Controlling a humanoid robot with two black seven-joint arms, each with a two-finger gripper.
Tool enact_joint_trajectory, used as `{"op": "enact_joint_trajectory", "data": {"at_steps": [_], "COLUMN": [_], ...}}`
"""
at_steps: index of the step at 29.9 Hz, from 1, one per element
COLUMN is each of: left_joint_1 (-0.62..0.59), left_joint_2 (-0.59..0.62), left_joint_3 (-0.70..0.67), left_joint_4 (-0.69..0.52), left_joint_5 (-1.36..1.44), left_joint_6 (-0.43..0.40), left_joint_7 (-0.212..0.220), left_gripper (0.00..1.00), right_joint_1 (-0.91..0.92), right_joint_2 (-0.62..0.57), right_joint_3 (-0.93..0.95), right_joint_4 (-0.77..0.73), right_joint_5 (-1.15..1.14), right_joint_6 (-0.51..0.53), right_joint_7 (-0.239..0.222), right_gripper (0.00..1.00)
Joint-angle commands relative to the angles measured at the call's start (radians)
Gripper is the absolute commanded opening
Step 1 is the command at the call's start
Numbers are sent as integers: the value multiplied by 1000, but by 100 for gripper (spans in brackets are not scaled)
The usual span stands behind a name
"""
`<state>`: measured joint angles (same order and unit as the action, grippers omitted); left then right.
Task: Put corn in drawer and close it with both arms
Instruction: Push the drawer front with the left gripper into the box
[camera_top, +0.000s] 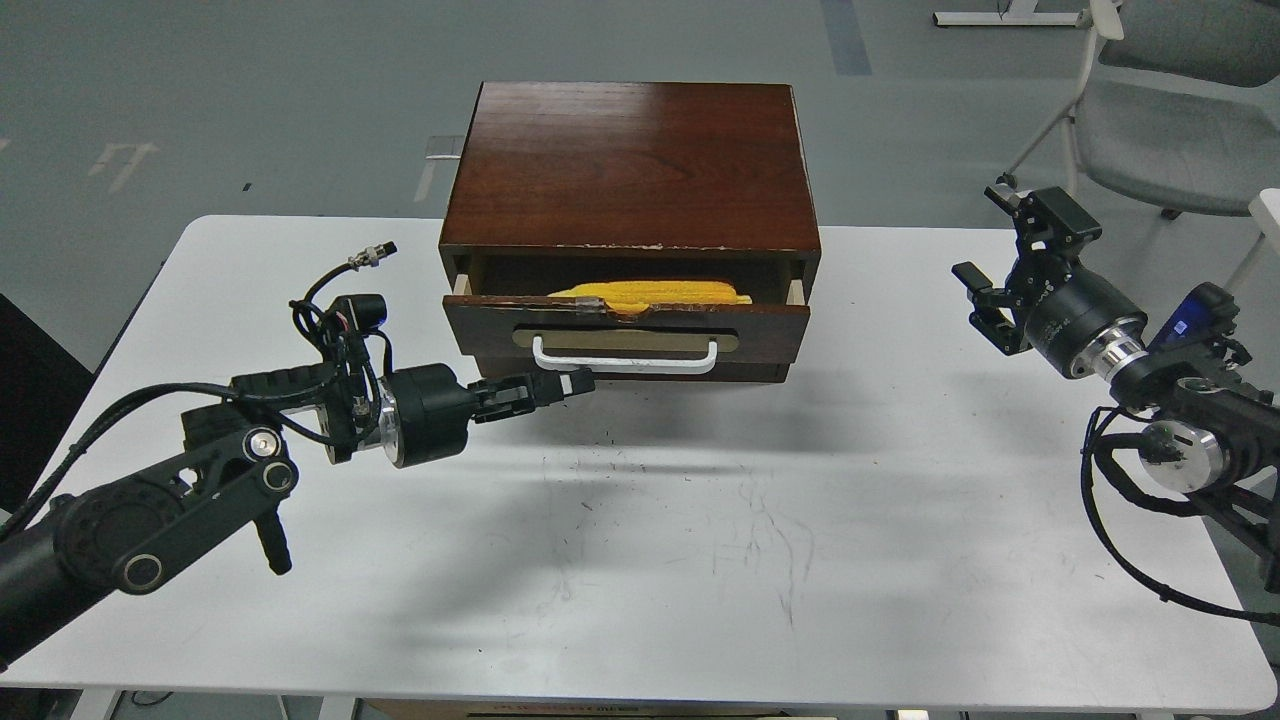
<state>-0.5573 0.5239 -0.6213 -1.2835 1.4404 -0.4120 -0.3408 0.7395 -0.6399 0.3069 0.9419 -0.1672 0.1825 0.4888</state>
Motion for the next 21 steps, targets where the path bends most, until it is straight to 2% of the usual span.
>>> {"op": "enact_joint_trajectory", "data": {"at_steps": [1, 21], "left_joint_1": [-3, -39], "left_joint_2": [-11, -48], "left_joint_3": [-5, -12], "left_joint_4": [18, 116], "left_joint_5": [0, 0], "left_joint_6": [2, 7], "left_joint_7": [0, 0], "left_gripper": [0, 0], "right_joint_1": [0, -11], "right_joint_2": [-1, -6], "right_joint_3": [0, 0], "right_joint_4": [0, 1], "right_joint_5": [0, 0], "right_joint_6": [0, 0], "right_joint_7": [0, 0], "right_gripper": [96, 96]}}
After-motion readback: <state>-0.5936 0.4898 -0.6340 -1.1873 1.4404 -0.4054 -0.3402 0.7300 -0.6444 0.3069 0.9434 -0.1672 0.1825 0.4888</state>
